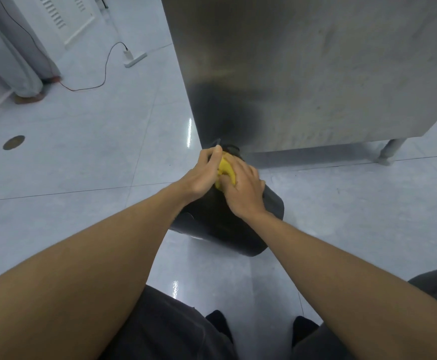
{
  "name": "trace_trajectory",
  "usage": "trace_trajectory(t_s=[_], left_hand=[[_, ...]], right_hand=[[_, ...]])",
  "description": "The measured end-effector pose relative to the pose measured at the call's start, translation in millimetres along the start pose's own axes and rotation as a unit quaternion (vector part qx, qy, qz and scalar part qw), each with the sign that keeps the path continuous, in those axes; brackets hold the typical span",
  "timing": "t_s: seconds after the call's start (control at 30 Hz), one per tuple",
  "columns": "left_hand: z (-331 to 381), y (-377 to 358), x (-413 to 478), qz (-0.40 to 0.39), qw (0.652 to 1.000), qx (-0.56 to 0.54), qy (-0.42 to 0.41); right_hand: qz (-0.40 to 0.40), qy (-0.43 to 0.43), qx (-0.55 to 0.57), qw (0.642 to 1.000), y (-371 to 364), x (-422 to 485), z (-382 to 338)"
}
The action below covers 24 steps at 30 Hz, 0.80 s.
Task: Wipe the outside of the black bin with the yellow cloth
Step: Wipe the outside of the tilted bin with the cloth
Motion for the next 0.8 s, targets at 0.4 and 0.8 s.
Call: trace_trajectory(t_s=[0.4, 0.8], left_hand=[[-24.9, 4.7, 11.7, 0.015, 0.992, 0.094, 0.086], [-38.3, 25.0, 6.0, 0.065, 0.99, 0.062, 0.109]], right_hand=[[0.043, -0.182, -0.092, 0.978, 26.4, -35.3, 65.3], [0.008, -0.103, -0.068, 0.992, 12.1, -32.1, 64.2]])
Point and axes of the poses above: each hand's wrist, its own x-axis towards the middle knuckle, its own y-axis out of the back of the hand, z = x × y, the point moved 9 cm from there along x, towards the middle knuckle, and after that the axes turned 3 degrees about x, right-handed, at the moved point
